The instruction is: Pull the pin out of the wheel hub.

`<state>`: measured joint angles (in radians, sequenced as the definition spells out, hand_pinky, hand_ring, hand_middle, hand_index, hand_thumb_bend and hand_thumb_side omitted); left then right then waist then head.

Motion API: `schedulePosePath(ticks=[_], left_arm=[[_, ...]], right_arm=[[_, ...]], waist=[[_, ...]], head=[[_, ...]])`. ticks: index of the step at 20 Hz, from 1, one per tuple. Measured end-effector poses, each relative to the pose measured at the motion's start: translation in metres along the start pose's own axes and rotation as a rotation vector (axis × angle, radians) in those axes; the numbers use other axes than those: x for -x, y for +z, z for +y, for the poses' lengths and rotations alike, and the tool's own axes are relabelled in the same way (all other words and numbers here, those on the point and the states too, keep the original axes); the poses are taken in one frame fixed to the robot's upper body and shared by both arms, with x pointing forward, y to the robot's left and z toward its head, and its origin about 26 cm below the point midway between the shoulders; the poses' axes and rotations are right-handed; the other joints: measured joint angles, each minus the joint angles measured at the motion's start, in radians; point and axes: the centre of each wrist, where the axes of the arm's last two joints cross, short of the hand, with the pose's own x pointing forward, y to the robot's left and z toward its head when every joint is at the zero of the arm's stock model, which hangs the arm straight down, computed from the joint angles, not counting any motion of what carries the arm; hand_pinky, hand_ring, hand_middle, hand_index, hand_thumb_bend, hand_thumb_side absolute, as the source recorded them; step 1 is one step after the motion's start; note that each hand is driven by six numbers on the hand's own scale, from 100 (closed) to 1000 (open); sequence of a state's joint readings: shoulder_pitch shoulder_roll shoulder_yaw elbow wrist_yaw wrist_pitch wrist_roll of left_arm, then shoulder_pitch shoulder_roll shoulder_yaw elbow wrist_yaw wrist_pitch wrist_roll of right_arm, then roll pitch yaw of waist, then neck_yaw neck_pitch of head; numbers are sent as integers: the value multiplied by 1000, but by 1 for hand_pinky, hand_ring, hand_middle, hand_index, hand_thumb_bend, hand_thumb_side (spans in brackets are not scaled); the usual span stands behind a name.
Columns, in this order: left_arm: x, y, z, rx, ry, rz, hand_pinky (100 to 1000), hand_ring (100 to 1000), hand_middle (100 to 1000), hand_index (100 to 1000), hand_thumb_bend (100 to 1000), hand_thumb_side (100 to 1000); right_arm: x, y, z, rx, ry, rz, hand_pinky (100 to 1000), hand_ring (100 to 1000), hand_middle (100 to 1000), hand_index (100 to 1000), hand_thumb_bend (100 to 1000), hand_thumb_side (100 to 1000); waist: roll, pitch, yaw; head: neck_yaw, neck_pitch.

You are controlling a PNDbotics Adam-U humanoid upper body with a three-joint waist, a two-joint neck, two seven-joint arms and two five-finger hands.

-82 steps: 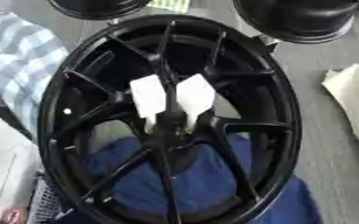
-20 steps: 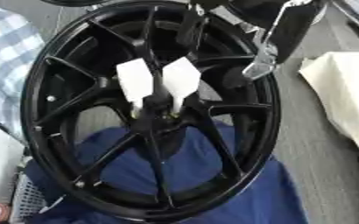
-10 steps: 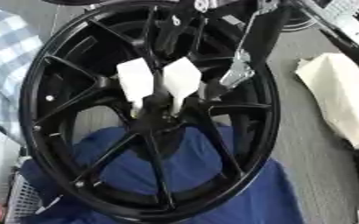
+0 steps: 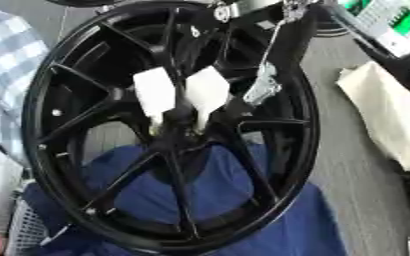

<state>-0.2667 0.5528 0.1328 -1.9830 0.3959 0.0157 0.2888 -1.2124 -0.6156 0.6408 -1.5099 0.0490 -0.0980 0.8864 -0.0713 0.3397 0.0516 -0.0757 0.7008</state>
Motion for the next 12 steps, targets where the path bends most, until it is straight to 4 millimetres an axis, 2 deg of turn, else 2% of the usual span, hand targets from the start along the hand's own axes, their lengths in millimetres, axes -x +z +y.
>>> schedulePosePath(ticks=[7,12], left_arm=[[0,0,0,1,3,-1,800,782,738,777,559,469],[0,0,-1,-2,13,0,800,782,738,777,560,469]], right_arm=[[10,-3,7,0,-9,35,896,845,733,851,520,391],[14,-4,9,2,-19,46,882,815,631,765,473,378]], waist=[[-4,13,11],[-5,19,12]], head=[[-5,-9],[-3,-9]])
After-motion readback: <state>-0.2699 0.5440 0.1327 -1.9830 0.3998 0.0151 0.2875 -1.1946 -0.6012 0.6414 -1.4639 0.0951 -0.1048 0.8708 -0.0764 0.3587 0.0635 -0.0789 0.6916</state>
